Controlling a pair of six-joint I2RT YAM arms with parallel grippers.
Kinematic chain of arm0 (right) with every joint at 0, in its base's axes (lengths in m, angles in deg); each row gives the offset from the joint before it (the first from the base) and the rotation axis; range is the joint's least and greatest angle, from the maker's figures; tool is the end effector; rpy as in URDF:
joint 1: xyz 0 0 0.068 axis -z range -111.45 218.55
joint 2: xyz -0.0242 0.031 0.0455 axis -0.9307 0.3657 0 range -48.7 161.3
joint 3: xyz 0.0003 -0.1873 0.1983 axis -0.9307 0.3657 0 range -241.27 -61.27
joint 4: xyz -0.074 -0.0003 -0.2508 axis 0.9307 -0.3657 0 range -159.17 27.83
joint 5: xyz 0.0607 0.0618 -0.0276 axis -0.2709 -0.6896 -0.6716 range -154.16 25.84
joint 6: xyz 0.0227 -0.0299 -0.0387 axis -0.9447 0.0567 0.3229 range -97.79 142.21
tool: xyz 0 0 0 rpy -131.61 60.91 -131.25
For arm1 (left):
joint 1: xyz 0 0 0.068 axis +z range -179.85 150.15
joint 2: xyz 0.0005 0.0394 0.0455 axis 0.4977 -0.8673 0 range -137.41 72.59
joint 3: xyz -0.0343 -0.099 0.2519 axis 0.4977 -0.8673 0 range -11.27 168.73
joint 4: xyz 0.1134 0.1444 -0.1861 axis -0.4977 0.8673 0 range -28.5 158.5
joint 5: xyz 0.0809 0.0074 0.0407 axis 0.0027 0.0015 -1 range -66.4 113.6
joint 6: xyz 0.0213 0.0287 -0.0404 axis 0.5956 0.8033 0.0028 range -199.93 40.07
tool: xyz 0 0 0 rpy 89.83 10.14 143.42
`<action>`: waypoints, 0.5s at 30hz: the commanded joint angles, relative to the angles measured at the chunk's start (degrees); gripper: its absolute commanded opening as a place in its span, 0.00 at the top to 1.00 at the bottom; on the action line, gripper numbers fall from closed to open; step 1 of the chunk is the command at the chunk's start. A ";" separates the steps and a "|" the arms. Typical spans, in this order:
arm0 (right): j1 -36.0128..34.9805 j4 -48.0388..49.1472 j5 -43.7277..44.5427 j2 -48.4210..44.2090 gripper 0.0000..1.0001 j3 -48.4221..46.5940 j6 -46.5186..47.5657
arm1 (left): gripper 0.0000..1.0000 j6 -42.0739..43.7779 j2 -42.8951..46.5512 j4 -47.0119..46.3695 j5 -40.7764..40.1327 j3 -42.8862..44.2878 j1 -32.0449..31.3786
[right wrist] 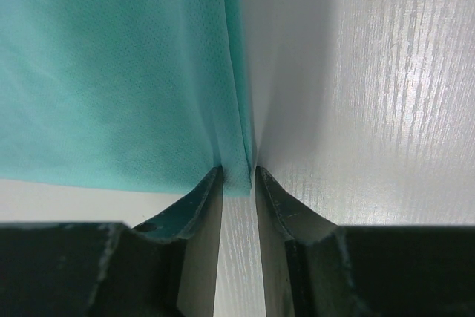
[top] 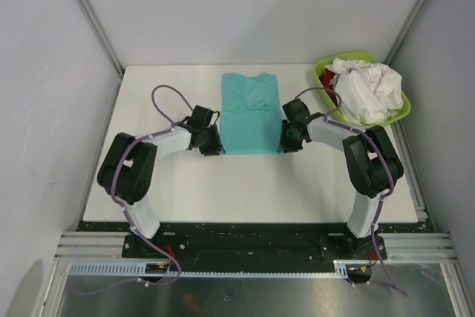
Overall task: Fold and stack the t-shirts
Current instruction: Grab one side of the 2/3 rectangular tshirt with both arms
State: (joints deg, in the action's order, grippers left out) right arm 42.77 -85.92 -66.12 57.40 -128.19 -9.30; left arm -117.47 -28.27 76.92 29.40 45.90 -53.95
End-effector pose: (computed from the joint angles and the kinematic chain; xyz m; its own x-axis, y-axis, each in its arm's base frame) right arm 0.3335 0.1624 0.1612 -0.9181 0.1366 -0.3720 0.0366 0.9639 0.2637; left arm 0.3130 -0.1439 0.1531 -0.8976 -0.2625 -0.3541 -0.1177 0.9169 -0.3815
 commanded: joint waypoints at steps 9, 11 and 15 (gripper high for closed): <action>-0.32 0.24 0.37 -0.69 0.79 1.76 -0.14 | 0.85 -1.81 -1.31 -0.95 -1.19 0.19 -1.97; -0.32 -0.06 0.20 -1.13 0.87 1.85 -0.16 | 0.93 -2.11 -0.77 -0.95 -0.96 -0.09 -2.28; -0.22 -0.52 -0.99 -3.70 0.98 3.34 -0.02 | 0.99 -2.69 2.47 -0.91 -0.69 -1.72 -3.21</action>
State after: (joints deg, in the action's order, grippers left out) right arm 42.77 -84.67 -66.64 56.92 -127.27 -9.45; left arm -119.07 -28.77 75.82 29.12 45.83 -55.93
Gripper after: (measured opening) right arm 0.061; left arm 0.024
